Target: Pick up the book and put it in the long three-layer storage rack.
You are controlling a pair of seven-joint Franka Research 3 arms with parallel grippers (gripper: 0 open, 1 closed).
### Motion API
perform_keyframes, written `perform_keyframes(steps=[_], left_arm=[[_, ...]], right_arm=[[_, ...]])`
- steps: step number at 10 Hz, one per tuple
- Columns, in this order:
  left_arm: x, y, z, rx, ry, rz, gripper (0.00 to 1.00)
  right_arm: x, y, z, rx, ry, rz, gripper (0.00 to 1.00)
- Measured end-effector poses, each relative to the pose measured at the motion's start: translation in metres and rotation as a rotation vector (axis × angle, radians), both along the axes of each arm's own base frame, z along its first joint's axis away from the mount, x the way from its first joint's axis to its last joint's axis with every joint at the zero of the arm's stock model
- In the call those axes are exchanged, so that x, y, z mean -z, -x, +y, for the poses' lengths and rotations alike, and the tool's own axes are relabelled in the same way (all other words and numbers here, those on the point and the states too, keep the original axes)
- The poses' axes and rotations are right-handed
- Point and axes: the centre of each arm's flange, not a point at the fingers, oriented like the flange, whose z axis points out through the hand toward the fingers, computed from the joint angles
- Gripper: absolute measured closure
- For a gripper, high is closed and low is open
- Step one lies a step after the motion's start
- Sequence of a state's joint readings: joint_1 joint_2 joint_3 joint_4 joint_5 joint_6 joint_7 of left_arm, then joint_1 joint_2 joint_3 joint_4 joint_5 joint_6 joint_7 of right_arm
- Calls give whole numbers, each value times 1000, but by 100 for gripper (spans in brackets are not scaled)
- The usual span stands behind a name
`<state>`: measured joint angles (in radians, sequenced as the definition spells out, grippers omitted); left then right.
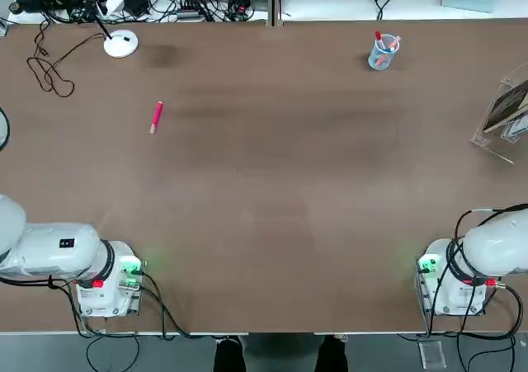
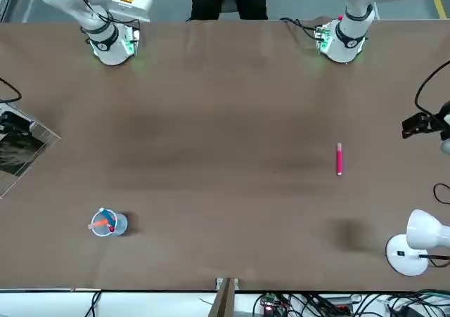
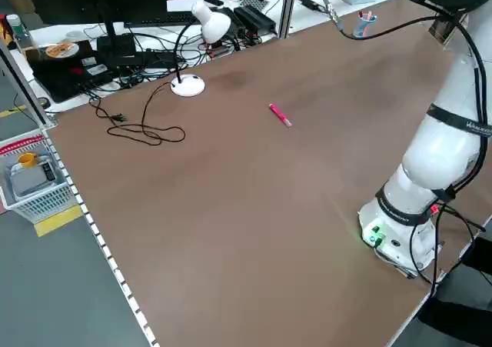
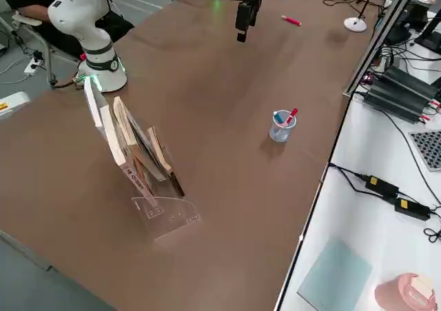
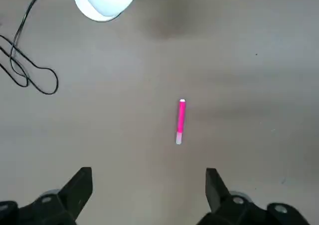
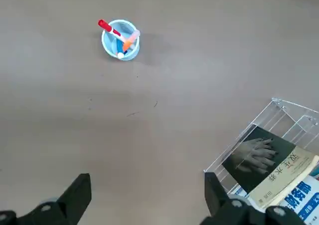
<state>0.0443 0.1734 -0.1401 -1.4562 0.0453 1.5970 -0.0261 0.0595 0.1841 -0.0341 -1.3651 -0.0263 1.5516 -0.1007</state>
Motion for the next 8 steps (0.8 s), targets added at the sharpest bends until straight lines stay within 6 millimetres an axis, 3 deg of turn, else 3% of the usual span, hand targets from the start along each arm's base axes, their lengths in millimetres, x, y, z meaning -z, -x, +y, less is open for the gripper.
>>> perform_keyframes(steps=[4, 8], left_arm=[[0, 0, -4, -21, 0, -1, 0], [0, 0, -4, -30, 0, -1, 0]], right_arm=[[16, 1, 0, -1, 1, 32, 0], [16, 6, 0, -1, 1, 18, 0]])
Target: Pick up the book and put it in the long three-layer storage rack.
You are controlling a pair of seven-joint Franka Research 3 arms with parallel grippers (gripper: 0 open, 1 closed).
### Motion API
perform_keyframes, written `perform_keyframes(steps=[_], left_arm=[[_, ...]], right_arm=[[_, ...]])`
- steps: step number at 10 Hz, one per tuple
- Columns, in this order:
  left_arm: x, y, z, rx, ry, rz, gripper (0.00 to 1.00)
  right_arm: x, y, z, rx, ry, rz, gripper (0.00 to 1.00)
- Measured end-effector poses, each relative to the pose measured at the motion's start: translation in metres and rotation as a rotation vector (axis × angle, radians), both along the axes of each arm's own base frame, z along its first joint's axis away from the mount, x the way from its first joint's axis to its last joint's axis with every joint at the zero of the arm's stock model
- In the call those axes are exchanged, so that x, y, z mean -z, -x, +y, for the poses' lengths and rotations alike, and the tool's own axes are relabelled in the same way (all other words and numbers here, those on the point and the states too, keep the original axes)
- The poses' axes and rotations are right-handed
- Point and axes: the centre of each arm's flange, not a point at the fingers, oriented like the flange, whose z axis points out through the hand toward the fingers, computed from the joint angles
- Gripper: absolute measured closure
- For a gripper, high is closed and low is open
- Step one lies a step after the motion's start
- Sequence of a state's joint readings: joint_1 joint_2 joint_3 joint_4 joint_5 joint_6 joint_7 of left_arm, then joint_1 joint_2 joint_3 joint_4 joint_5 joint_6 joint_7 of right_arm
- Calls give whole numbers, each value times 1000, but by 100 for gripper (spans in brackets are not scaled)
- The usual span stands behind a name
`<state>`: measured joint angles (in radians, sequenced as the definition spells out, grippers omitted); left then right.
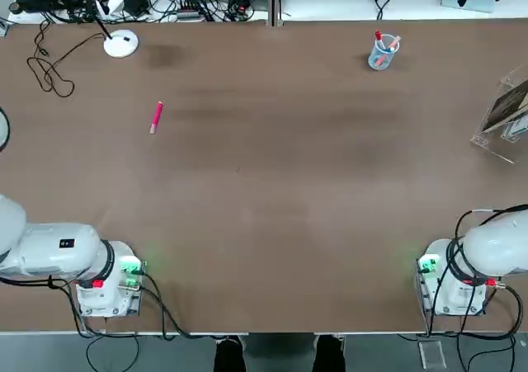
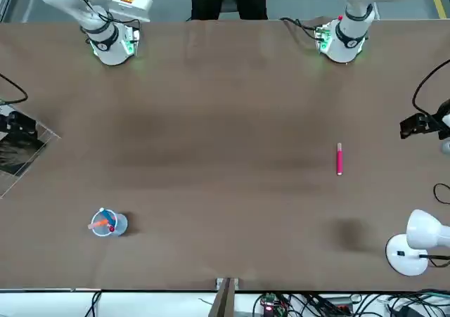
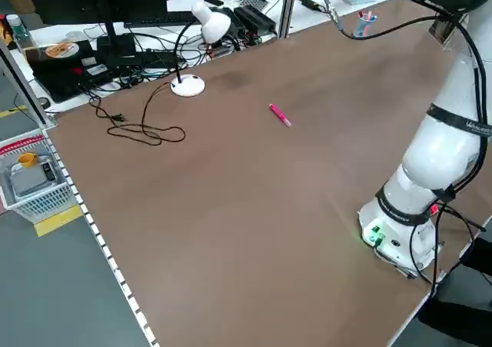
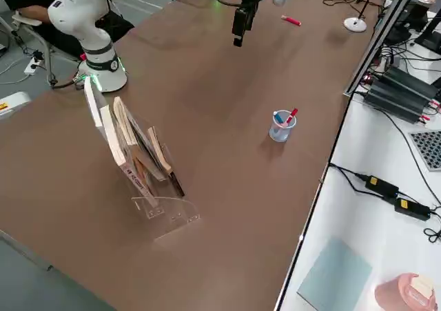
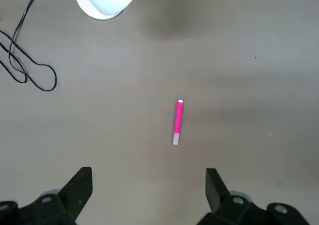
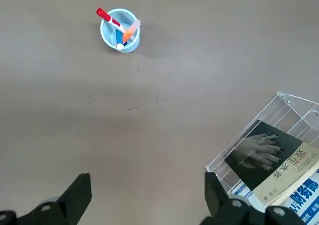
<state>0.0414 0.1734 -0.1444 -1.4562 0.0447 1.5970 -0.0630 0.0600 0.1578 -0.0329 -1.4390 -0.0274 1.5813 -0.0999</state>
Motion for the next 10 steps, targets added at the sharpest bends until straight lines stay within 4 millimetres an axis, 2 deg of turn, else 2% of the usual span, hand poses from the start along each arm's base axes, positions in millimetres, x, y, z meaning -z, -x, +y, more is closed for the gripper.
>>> perform_keyframes(steps=[3, 5, 8, 10], left_arm=[[0, 0, 0, 0, 0, 0, 0], [0, 0, 0, 0, 0, 0, 0], [0, 0, 0, 0, 0, 0, 0], [0, 0, 0, 0, 0, 0, 0]], right_arm=[[-12, 11, 11, 27, 0, -11, 0], [-28, 22, 20, 26, 6, -14, 0], [-48, 36, 22, 29, 6, -28, 0], [-49, 37, 22, 29, 6, -28, 0]])
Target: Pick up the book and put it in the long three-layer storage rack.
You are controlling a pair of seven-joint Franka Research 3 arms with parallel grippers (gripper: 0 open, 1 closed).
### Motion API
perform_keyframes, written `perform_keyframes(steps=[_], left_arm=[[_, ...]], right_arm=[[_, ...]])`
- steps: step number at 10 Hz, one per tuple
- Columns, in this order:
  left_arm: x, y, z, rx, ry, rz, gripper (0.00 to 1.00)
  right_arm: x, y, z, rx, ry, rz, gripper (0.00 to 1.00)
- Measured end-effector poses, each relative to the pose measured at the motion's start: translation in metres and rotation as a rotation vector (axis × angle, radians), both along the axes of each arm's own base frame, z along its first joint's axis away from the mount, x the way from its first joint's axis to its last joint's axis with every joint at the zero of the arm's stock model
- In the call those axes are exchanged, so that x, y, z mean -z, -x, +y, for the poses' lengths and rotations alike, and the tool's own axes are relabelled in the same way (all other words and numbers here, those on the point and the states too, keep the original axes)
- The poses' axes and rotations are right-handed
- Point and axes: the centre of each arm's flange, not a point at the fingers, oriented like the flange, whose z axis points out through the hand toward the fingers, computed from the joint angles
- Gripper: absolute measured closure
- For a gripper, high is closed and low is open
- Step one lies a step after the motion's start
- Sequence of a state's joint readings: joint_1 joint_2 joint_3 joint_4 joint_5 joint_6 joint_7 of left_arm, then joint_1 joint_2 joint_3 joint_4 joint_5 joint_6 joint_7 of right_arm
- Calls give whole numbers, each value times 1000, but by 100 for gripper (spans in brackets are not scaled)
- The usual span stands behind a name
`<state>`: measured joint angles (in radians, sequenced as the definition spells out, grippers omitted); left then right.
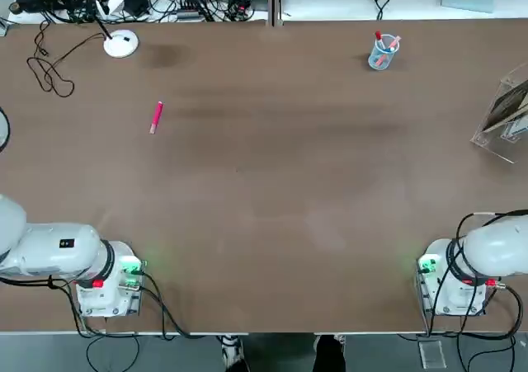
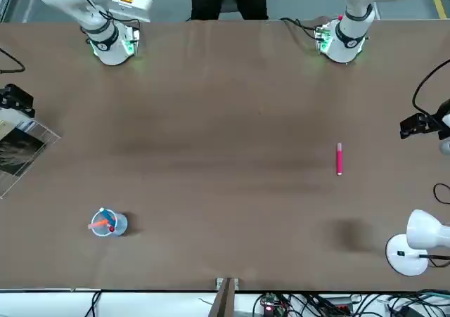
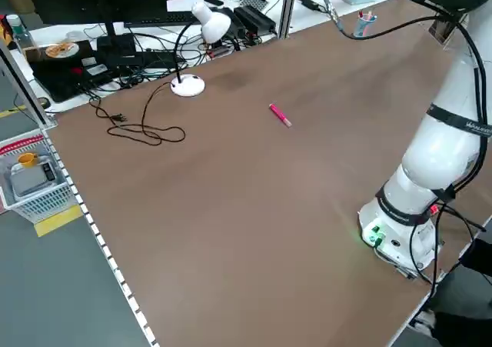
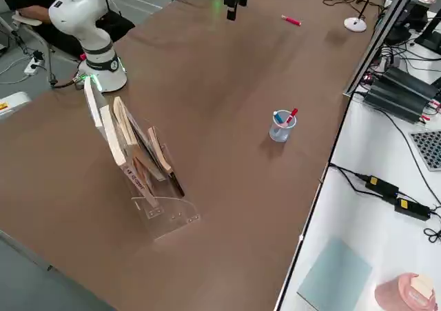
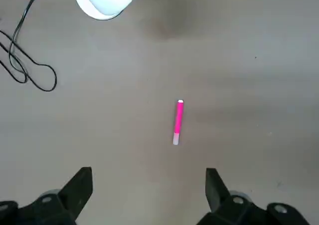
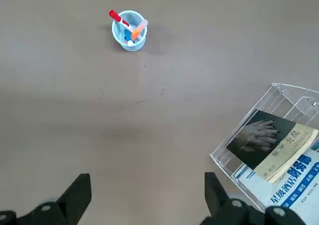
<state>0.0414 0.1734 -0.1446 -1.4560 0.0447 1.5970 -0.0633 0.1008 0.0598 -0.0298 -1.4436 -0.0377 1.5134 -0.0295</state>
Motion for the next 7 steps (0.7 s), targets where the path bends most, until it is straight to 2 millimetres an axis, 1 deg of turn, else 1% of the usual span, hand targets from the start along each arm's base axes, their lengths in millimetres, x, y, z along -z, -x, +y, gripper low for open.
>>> perform_keyframes(steps=[7], left_arm=[[0, 0, 0, 0, 0, 0, 0]], right_arm=[[7, -3, 2, 9, 0, -2, 0]])
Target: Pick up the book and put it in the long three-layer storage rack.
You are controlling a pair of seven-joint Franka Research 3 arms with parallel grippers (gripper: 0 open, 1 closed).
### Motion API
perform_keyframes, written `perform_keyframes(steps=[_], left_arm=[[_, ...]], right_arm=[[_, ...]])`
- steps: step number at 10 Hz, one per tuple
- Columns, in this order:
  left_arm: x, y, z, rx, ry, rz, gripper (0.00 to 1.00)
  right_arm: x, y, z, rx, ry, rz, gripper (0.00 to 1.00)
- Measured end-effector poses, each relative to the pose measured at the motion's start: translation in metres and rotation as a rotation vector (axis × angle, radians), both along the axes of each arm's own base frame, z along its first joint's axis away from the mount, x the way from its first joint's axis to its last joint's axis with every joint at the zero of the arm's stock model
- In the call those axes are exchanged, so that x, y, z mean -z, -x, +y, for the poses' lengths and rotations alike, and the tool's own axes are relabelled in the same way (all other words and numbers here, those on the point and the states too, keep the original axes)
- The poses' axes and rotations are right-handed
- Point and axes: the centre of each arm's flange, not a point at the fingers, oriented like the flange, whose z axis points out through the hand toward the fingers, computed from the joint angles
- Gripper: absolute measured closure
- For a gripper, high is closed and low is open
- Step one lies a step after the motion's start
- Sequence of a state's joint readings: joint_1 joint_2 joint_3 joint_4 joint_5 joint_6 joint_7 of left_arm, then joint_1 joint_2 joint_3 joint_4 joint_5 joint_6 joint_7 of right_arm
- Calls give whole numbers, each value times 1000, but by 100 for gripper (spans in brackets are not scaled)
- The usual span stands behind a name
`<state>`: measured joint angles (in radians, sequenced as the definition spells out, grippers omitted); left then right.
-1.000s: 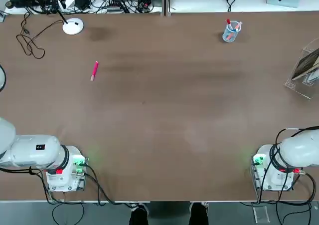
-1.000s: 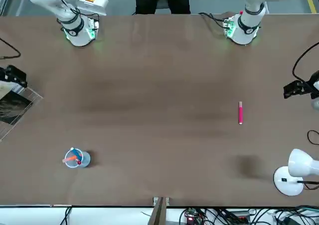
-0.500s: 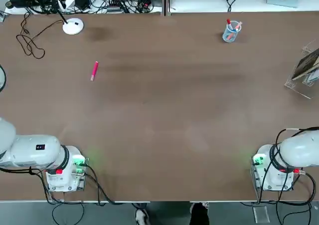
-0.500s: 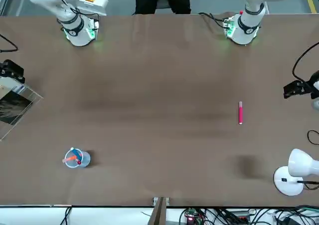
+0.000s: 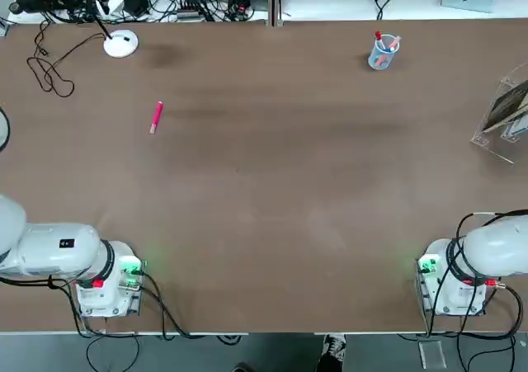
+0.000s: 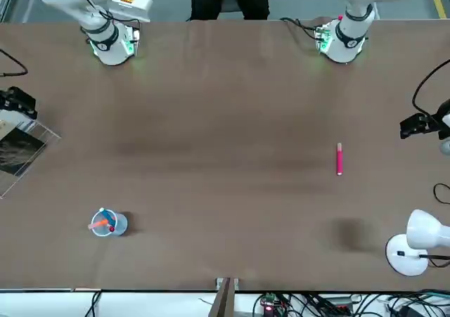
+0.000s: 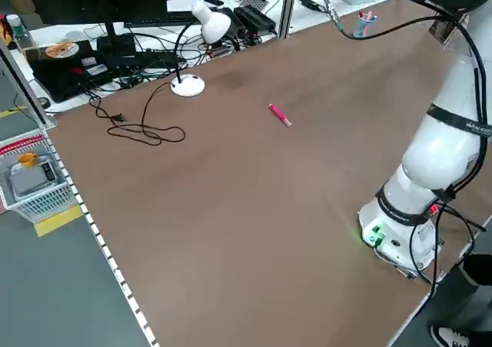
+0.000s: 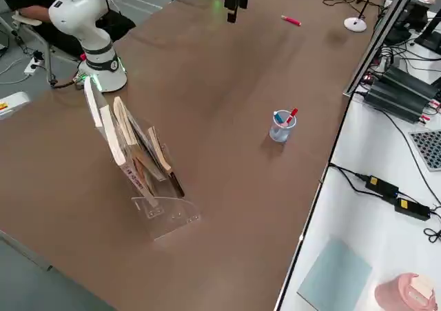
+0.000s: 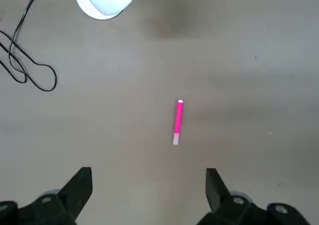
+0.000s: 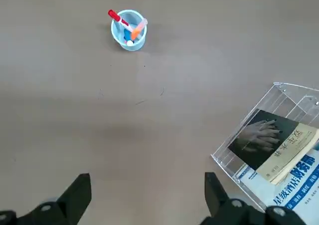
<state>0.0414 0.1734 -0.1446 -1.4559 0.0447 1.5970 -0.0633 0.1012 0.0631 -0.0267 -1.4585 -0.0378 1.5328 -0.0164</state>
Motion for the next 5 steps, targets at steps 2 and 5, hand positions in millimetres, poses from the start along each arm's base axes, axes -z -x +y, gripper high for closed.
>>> perform_keyframes(steps=[2, 5], left_arm=[[0, 0, 0, 0, 0, 0, 0], [0, 0, 0, 0, 0, 0, 0]], right_arm=[[2, -2, 2, 2, -2, -9, 0], [7, -4, 3, 3, -4, -14, 0]])
